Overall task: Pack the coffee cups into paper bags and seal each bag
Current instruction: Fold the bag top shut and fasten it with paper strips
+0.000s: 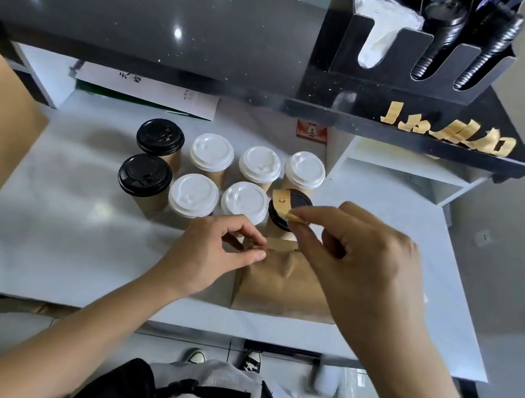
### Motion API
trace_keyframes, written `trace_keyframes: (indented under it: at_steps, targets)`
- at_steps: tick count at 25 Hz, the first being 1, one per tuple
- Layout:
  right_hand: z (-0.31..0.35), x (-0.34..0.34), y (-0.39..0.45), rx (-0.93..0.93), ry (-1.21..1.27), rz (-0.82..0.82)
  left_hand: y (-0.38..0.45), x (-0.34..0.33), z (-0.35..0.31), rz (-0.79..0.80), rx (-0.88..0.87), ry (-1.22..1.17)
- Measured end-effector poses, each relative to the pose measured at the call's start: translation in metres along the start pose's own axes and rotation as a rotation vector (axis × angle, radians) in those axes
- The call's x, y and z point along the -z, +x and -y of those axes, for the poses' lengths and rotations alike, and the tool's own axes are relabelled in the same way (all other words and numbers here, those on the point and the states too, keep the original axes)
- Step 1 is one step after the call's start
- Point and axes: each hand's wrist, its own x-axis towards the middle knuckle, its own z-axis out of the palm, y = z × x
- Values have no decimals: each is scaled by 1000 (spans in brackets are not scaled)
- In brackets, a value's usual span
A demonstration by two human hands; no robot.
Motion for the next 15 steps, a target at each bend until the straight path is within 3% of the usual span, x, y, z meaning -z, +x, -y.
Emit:
trace_keyframes:
  at_steps: [3, 11, 15]
  targets:
    - [9, -8, -14, 51, -79, 22, 0, 2, -1, -14, -28, -19]
    - [-13, -44, -27, -120, -109, 120, 2, -1, 2, -9, -32, -116]
    - [-19, -47, -27, -145, -63, 125, 1, 3, 3, 52, -63, -52]
